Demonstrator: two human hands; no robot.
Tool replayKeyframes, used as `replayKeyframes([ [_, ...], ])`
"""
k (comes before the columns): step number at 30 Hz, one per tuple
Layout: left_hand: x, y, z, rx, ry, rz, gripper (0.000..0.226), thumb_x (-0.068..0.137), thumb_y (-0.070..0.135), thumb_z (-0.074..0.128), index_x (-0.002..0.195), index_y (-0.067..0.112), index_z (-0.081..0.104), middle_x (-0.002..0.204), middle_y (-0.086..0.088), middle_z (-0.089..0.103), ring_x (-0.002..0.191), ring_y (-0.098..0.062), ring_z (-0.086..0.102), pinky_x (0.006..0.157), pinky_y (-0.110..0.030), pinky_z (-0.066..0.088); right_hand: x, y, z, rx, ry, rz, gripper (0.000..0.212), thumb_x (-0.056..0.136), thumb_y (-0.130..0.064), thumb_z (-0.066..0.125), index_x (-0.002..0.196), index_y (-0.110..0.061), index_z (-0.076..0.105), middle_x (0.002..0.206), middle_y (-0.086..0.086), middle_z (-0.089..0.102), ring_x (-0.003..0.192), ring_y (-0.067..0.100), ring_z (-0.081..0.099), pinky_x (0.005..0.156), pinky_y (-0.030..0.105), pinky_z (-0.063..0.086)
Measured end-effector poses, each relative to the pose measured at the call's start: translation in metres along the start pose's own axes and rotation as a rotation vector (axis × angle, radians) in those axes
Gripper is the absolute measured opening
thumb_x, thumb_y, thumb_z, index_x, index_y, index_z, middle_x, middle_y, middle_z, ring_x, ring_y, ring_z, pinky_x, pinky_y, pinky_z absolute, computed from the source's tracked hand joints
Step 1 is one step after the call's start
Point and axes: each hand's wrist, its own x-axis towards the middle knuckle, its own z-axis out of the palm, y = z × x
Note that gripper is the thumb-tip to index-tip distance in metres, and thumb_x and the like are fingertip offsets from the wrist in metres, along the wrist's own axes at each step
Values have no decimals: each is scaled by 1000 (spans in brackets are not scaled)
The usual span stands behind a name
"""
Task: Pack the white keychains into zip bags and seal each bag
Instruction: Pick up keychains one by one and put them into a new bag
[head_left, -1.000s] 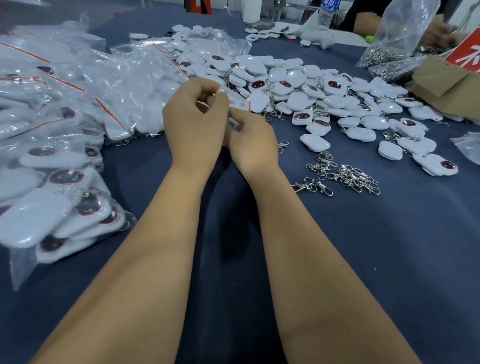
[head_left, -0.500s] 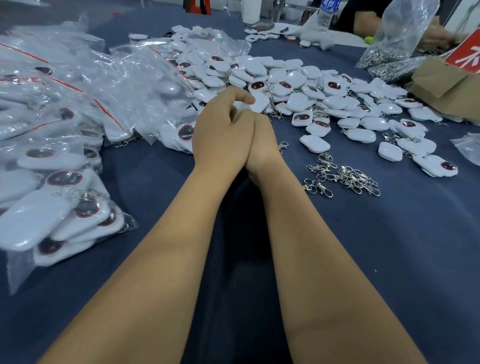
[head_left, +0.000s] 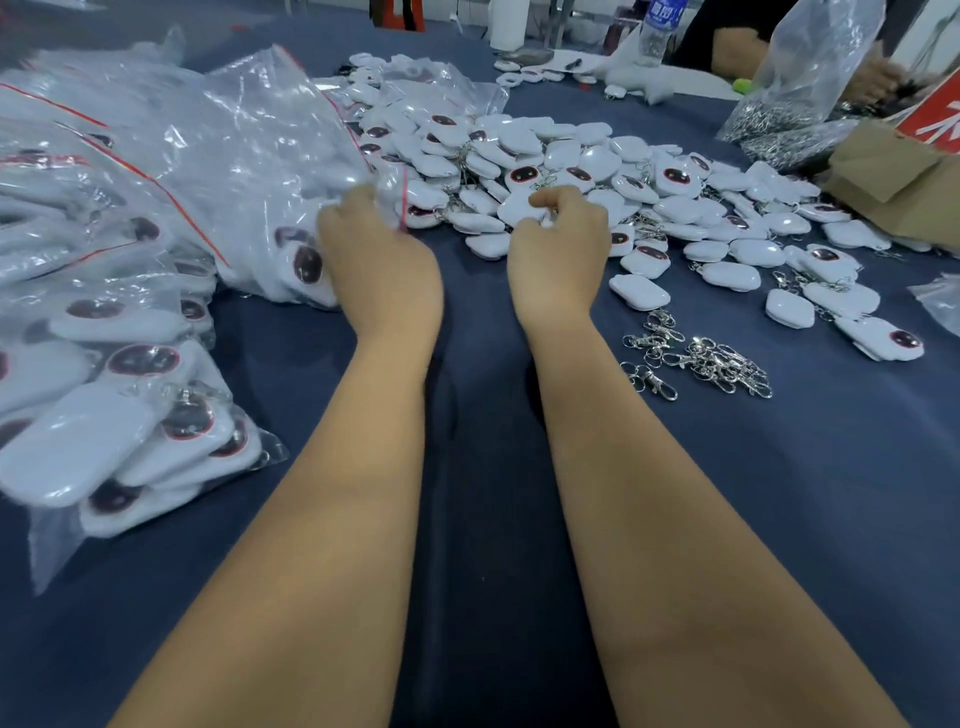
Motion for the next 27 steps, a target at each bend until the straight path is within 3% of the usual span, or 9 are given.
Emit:
replayKeyframes([
  [3, 8, 4, -4, -367, 134, -54, 31, 95, 0, 39, 119, 6, 57, 115, -9, 57, 93, -11, 48, 79, -10, 38, 18, -9, 11, -87, -56, -124, 51, 89, -14, 49, 137, -29, 51, 153, 9, 26, 139, 27, 25, 113, 31, 23],
  [6, 9, 3, 1, -419, 60, -105, 16, 93, 7, 47, 100, 15, 60, 81, 6, 57, 69, -1, 50, 67, -16, 40, 33, -11, 28, -218, -270, -90, 64, 91, -37, 49, 149, -49, 26, 165, 7, -5, 151, 29, -4, 121, 51, 1],
  [8, 10, 2, 6, -403, -42, -138, 15, 90, 9, 52, 88, 23, 58, 68, 13, 53, 53, 8, 48, 57, -11, 38, 37, -6, 40, -419, -433, -96, 65, 90, -55, 45, 150, -50, 23, 165, 6, -7, 151, 29, -11, 117, 56, -9],
  [11, 10, 0, 10, -335, -146, -139, 15, 89, 13, 51, 89, 28, 54, 66, 13, 53, 50, 8, 48, 51, -10, 35, 37, 1, 47, -578, -430, -193, 62, 89, -59, 43, 148, -45, 31, 164, 4, 8, 151, 27, 0, 118, 58, -1],
  [16, 3, -2, 6, -305, -149, -55, 33, 79, 3, 33, 98, 30, 35, 66, 10, 43, 49, -2, 43, 51, -20, 38, 22, 8, 31, -516, -394, -295, 53, 89, -44, 49, 141, -35, 45, 156, 0, 28, 144, 25, 22, 117, 46, 22],
  [19, 4, -1, 5, -149, -237, -3, 37, 78, 1, 32, 77, 36, 42, 82, 0, 54, 67, -16, 50, 62, -34, 42, 5, 14, 18, -596, -326, -343, 45, 91, -40, 47, 134, -30, 54, 150, 6, 38, 137, 27, 33, 113, 46, 27],
  [23, 3, -2, 7, -7, -375, 32, 35, 81, 2, 38, 78, 27, 63, 107, -16, 65, 93, -31, 62, 78, -39, 51, -15, 21, 2, -694, -237, -296, 49, 100, -50, 40, 146, -33, 40, 162, 14, 17, 150, 30, 9, 119, 49, 2],
  [25, -2, -2, 5, 69, -401, 93, 36, 85, 4, 40, 94, 22, 70, 113, -13, 63, 97, -29, 60, 83, -37, 49, -20, 18, -4, -658, -133, -323, 48, 101, -52, 38, 143, -30, 45, 155, 12, 29, 144, 29, 21, 117, 44, 11],
  [27, -7, -2, 2, 75, -418, 128, 36, 87, 5, 41, 102, 19, 71, 113, -13, 63, 95, -28, 61, 84, -37, 50, -24, 12, -9, -447, -34, -363, 38, 102, -47, 42, 128, -25, 58, 130, 4, 53, 121, 21, 44, 103, 36, 31],
])
